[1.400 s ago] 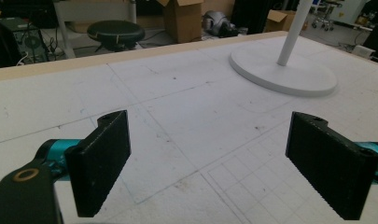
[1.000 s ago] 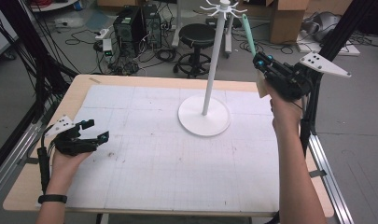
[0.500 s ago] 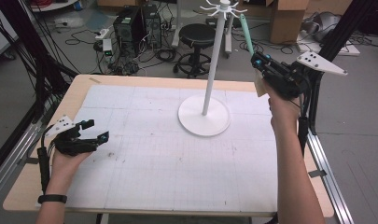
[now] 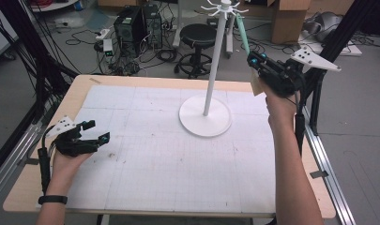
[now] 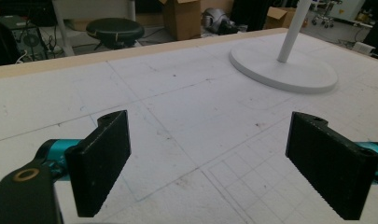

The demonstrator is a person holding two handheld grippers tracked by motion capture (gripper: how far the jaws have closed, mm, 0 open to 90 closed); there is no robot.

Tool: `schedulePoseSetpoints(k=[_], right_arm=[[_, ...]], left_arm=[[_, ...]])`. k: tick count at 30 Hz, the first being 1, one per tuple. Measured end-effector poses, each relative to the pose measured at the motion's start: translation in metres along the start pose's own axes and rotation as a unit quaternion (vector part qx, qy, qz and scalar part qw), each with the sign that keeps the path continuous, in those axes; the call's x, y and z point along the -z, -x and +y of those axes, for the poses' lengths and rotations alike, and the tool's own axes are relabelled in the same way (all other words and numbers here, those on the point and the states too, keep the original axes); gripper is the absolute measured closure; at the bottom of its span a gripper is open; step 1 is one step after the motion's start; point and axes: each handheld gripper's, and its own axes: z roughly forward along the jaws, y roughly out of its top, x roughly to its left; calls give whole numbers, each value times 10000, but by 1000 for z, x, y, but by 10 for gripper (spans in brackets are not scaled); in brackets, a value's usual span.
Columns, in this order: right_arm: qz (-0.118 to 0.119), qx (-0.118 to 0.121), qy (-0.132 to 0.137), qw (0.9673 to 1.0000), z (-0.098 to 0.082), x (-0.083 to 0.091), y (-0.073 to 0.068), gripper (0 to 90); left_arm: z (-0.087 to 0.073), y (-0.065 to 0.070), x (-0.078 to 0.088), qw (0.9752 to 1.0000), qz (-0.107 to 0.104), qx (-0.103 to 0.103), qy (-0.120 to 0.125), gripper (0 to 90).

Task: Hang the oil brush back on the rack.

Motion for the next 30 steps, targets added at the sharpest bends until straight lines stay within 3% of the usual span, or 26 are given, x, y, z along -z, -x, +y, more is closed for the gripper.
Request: schedulePoseSetpoints(k=[5,6,12,17,19,22,25,30], right_arm=[[68,-31,-140,9999,-1,-6,0,800],[41,-7,-201,9998,-1,-8,0,744],[56,24,-375,9993,-3,-12,-1,648],[153,87,-442,9989,-7,-4,-4,495],[199,105,-455,9987,-9,-2,-5,487],[291,160,-595,9977,-20,7,-7,391],[311,173,-661,9972,-27,12,-7,353],[406,53,-876,9953,-58,33,-4,293]], left_arm=[[0,0,1,10000,17,10,-20,146],[0,0,1,10000,20,18,-12,146],[0,0,2,10000,12,-2,4,146],[1,-1,3,10000,14,3,28,146],[1,-1,3,10000,7,13,34,145],[1,-1,4,10000,20,8,57,145],[1,-1,5,10000,20,25,56,145],[1,0,5,10000,32,30,42,145]])
